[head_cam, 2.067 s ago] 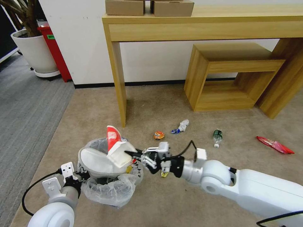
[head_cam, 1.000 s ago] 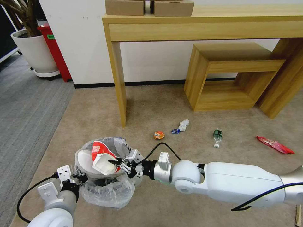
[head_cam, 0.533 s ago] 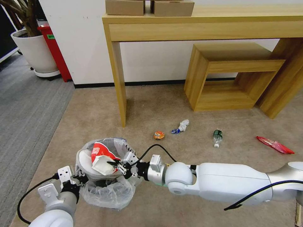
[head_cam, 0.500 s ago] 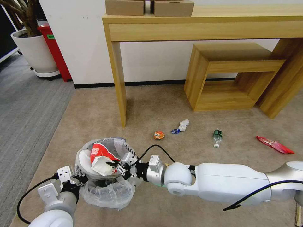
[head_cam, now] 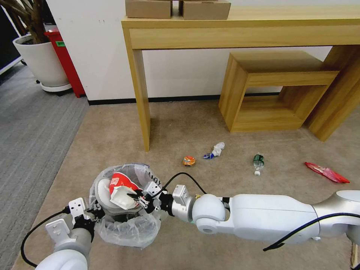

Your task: Pick up the trash bin and place the garbage on the floor into it.

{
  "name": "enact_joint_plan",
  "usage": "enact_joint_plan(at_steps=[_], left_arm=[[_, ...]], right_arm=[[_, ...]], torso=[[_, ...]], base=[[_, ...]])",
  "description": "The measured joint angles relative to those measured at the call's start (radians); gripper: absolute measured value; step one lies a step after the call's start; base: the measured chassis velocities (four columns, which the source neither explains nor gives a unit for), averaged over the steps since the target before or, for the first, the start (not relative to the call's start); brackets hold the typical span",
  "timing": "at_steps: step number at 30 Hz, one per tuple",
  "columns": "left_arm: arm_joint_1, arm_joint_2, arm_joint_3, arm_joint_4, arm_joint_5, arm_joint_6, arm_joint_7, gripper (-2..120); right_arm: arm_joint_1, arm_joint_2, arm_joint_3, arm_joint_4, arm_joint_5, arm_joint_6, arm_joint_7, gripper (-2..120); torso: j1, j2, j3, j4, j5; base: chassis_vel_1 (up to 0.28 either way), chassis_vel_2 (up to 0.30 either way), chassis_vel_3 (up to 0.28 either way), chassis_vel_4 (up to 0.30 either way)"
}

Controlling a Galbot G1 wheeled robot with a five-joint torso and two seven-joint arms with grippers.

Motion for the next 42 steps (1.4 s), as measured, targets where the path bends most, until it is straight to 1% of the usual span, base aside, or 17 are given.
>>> enact_joint_plan(at_steps=[5,6,9,10,13,18,21,22,25,26,29,30,32,36,37,38,42], left_arm=[[-0.001,0.001,-0.002,0.006,0.0,0.0,0.0,1],[-0.001,0.001,-0.002,0.006,0.0,0.0,0.0,1],[-0.001,-0.002,-0.001,0.009,0.001,0.0,0.0,1],[-0.001,-0.002,-0.001,0.009,0.001,0.0,0.0,1],[0.001,-0.002,-0.002,0.01,0.002,-0.001,0.0,1],[0.003,0.001,-0.006,0.007,0.002,-0.001,0.0,1],[0.005,0.004,-0.013,0.004,0.0,-0.001,-0.002,1],[0.005,0.004,-0.013,0.004,0.0,-0.001,-0.002,1],[0.008,0.012,-0.022,0.0,-0.008,-0.001,-0.005,1],[0.008,0.012,-0.022,0.0,-0.008,-0.001,-0.005,1],[0.005,0.018,-0.027,0.0,-0.016,0.001,-0.007,1],[0.005,0.018,-0.027,0.0,-0.016,0.001,-0.007,1],[-0.001,0.02,-0.029,0.002,-0.02,0.002,-0.009,1],[-0.005,0.022,-0.029,0.005,-0.022,0.003,-0.013,1],[-0.008,0.022,-0.03,0.008,-0.023,0.004,-0.014,1],[-0.008,0.022,-0.03,0.008,-0.023,0.004,-0.014,1],[-0.009,0.024,-0.033,0.009,-0.024,0.006,-0.015,1]], right_arm=[[-0.01,-0.016,0.017,0.023,-0.002,0.009,-0.005,50],[-0.01,-0.016,0.017,0.023,-0.002,0.009,-0.005,50],[-0.024,-0.03,0.044,0.043,-0.007,0.024,-0.007,65],[-0.024,-0.03,0.044,0.043,-0.007,0.024,-0.007,65],[-0.052,-0.046,0.109,0.074,0.001,0.031,-0.005,80],[-0.073,-0.056,0.172,0.096,0.017,0.035,-0.002,91],[-0.115,-0.071,0.295,0.127,0.039,0.036,0.005,100],[-0.115,-0.071,0.295,0.127,0.039,0.036,0.005,100],[-0.235,-0.1,0.512,0.136,0.058,0.029,0.022,100],[-0.235,-0.1,0.512,0.136,0.058,0.029,0.022,100],[-0.366,-0.135,0.73,0.132,0.061,0.0,0.081,100],[-0.366,-0.135,0.73,0.132,0.061,0.0,0.081,100],[-0.425,-0.146,0.841,0.12,0.055,-0.021,0.121,100],[-0.476,-0.151,0.932,0.108,0.045,-0.049,0.168,100],[-0.516,-0.156,0.998,0.102,0.042,-0.07,0.195,100],[-0.516,-0.156,0.998,0.102,0.042,-0.07,0.195,100],[-0.637,-0.16,1.149,0.082,0.005,-0.118,0.269,100]], torso=[[0.0,0.0,0.0,0.0,0.0],[0.0,0.0,0.0,0.0,0.0],[0.0,0.0,0.0,0.0,0.0],[0.0,0.0,0.0,0.0,0.0],[0.0,0.0,0.0,0.0,0.0],[0.0,0.0,0.0,0.0001,0.0],[0.0,0.0,0.0,0.0,0.0],[0.0,0.0,0.0,0.0,0.0],[0.0,0.0,0.0,0.0002,0.0003],[0.0,0.0,0.0,0.0002,0.0003],[0.0,0.0,0.0,-0.0003,0.0003],[0.0,0.0,0.0,-0.0003,0.0003],[0.0,0.0,0.0,-0.0001,0.0002],[0.0,0.0,0.0,-0.0001,0.0003],[0.0,0.0,0.0,0.0,0.0],[0.0,0.0,0.0,0.0,0.0],[0.0,0.0,0.0,0.0001,0.0]], base=[[0.0,0.0,0.0,0.0],[0.0,0.0,0.0,0.0],[0.0,0.0,0.0,0.0],[0.0,0.0,0.0,0.0],[0.0,0.0,0.0,0.0],[0.0,0.0,0.0,0.0],[0.0,0.0,0.0,0.0],[0.0,0.0,0.0,0.0],[0.0,0.0,0.0,0.0],[0.0,0.0,0.0,0.0],[0.0,0.0,0.0,0.0],[0.0,0.0,0.0,0.0],[0.0,0.0,0.0,0.0],[0.0,0.0,0.0,0.0],[0.0,0.0,0.0,0.0],[0.0,0.0,0.0,0.0],[0.0,0.0,0.0,0.0]])
